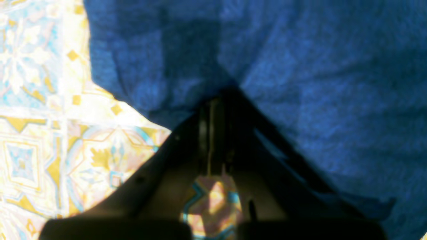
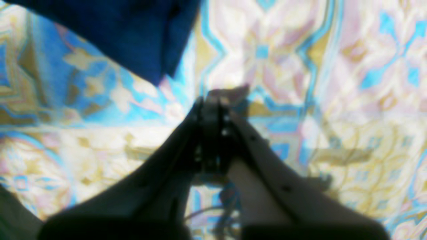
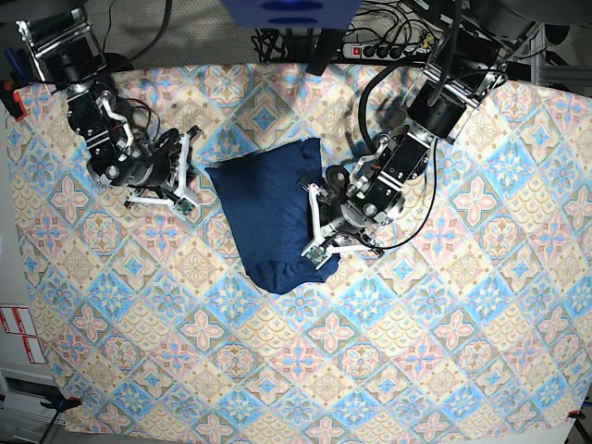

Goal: Fold the T-shirt properly
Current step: 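Push the bundle with the left gripper toward the right gripper, then raise the left gripper away and move the right gripper onto the bundle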

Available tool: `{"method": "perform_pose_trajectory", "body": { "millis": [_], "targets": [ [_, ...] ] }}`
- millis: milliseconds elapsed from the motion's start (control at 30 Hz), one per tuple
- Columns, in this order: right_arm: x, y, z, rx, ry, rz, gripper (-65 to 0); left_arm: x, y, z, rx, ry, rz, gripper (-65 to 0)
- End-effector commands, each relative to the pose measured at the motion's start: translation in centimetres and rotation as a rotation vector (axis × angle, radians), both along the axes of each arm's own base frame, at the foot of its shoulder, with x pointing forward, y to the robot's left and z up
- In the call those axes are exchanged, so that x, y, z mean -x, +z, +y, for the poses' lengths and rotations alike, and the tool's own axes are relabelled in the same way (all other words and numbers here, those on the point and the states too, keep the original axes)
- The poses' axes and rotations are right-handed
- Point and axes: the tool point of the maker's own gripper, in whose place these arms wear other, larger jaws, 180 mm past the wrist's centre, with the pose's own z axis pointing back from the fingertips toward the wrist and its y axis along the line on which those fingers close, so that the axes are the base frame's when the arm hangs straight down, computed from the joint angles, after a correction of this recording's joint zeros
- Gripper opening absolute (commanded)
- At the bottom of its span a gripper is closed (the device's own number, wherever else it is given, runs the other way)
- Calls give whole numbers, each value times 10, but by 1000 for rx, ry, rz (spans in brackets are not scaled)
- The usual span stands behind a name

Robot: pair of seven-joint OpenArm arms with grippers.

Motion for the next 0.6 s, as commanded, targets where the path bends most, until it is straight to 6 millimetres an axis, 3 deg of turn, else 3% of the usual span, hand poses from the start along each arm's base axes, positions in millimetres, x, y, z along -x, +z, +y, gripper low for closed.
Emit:
{"method": "perform_pose_trajectory", "body": {
  "millis": [0, 267, 400, 567],
  "targets": [
    [-17, 18, 4, -23, 12, -66, -650, -19, 19, -3, 29, 16, -74, -650],
    [-16, 41, 24, -67, 53, -129, -650, -33, 25, 12, 26, 139, -147, -650],
    [-15, 56, 19, -88, 19, -174, -650, -33, 31, -8, 64, 132, -148, -650],
    [-12, 85, 39, -133, 63, -249, -650, -32, 45, -18, 97, 123, -173, -650]
  ]
}}
